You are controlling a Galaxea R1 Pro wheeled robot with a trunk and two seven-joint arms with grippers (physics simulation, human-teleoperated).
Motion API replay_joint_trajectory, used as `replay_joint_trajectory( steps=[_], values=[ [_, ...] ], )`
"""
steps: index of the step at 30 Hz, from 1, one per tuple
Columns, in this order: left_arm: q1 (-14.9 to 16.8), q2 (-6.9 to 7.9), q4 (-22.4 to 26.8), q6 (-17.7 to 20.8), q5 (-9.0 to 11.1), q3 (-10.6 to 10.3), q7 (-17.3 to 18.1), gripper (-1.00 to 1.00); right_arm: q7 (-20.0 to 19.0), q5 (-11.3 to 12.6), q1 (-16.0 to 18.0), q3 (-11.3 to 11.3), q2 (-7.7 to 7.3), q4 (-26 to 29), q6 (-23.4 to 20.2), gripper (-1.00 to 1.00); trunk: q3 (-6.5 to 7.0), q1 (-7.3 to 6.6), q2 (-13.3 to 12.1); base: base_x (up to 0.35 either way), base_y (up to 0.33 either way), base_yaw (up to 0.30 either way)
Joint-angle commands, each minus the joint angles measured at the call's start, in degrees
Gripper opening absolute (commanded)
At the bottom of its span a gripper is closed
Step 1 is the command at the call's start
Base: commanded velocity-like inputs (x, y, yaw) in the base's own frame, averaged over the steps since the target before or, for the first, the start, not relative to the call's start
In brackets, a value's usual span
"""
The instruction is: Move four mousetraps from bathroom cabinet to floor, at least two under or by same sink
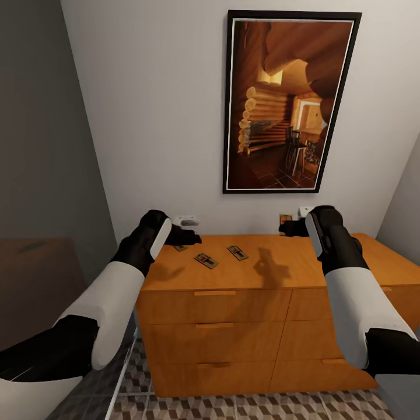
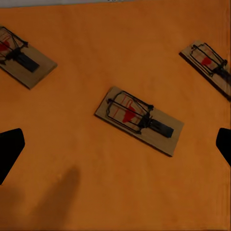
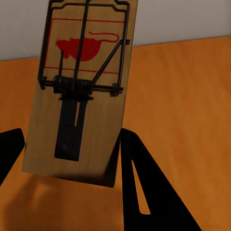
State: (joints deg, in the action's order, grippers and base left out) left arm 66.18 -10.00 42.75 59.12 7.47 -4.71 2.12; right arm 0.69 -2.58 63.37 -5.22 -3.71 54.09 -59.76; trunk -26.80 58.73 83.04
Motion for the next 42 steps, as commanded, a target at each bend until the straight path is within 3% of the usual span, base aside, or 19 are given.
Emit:
replay_joint_trajectory(
  steps=[1,17,30,31,42],
  values=[
    [0.0,0.00,0.1,0.2,0.5,-0.1,0.3,1.00,-0.1,-0.2,0.0,0.0,0.01,0.0,-0.2,-1.00,-0.07,0.00,0.0,0.000,0.000,0.000],
    [0.0,0.00,0.8,0.2,5.7,-0.3,-3.6,1.00,-0.1,-0.3,-0.1,0.0,0.14,0.0,-0.2,-1.00,-0.06,0.00,0.0,0.000,0.000,0.008],
    [0.0,0.00,0.8,0.2,10.1,-0.3,-7.8,1.00,-0.1,-0.1,-0.1,0.0,0.45,0.0,-0.2,-1.00,0.25,0.00,0.0,0.000,0.000,0.218],
    [0.0,0.00,0.8,0.2,10.3,-0.2,-11.2,1.00,-0.1,-0.1,-0.1,0.0,0.46,0.0,-0.2,-1.00,0.27,0.00,0.0,0.000,0.000,0.261],
    [0.0,0.00,0.8,0.2,10.4,-0.3,-11.3,1.00,0.0,0.1,-0.1,0.0,0.46,0.0,-0.2,-1.00,0.33,0.00,0.0,0.000,-0.038,0.259]
  ],
)
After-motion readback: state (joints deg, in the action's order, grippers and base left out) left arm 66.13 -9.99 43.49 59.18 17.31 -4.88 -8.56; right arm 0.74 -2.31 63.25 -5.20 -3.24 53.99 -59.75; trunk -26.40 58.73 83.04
